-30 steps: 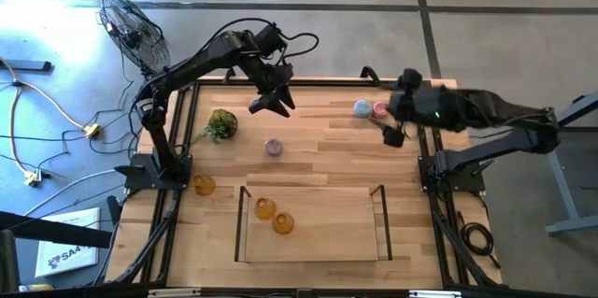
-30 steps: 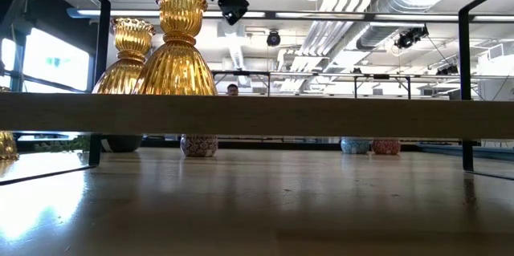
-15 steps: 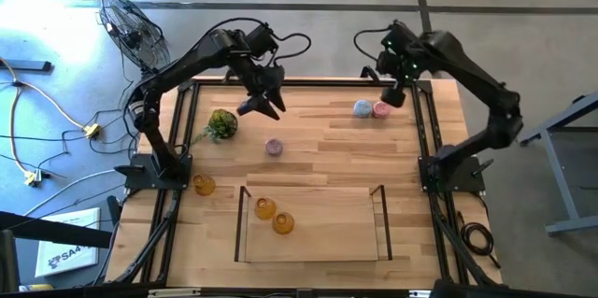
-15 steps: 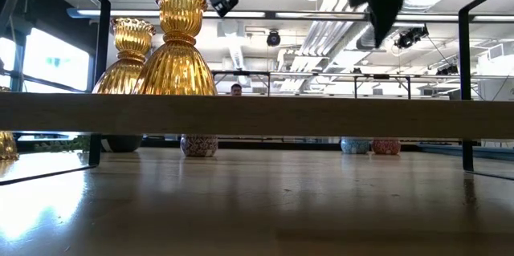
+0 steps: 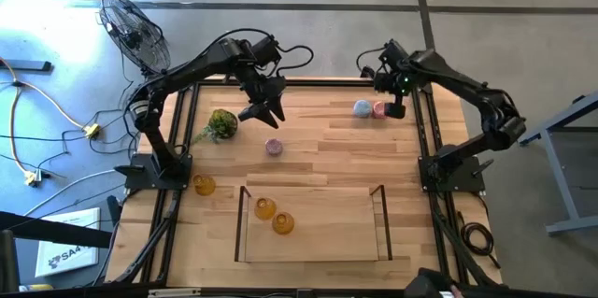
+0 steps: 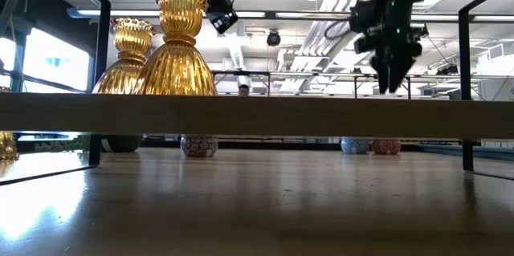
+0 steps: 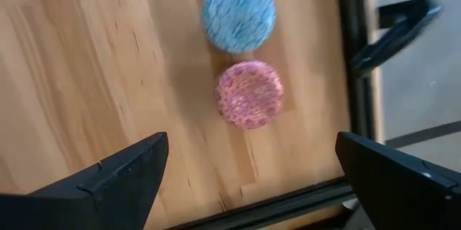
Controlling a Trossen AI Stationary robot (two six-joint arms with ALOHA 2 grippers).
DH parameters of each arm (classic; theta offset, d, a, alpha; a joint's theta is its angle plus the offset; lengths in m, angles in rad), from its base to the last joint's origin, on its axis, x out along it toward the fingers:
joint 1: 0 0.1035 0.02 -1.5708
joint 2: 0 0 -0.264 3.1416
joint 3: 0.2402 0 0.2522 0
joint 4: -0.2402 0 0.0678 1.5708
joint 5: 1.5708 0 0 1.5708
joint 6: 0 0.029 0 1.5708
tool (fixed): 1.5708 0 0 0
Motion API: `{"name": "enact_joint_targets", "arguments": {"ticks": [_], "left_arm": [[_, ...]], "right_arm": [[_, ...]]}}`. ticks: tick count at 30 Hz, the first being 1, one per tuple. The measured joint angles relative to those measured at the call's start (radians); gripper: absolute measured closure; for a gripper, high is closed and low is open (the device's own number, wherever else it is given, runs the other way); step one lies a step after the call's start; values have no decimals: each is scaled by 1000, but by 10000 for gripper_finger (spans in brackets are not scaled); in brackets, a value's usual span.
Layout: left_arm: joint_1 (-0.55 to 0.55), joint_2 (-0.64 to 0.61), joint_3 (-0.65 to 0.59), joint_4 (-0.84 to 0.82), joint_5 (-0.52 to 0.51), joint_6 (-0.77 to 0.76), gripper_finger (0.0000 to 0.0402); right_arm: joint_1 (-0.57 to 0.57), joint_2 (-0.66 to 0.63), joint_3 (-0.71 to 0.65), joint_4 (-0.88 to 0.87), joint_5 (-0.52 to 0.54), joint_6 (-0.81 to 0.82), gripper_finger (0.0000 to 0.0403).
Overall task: Pick & Place candle stick holders
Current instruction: Put the pink scented candle on the shelf
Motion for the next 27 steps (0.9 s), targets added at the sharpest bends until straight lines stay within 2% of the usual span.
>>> {"name": "enact_joint_targets", "arguments": {"ticks": [8,19,27], "left_arm": [[0,0,0,0,6,41,229],[0,0,0,-21,12,66,229],[0,0,0,-57,41,124,229]], "right_arm": [[0,5,-152,159,0,-58,10],[-2,212,-110,180,-10,-10,11],[-31,270,-99,182,-4,-13,10]]}}
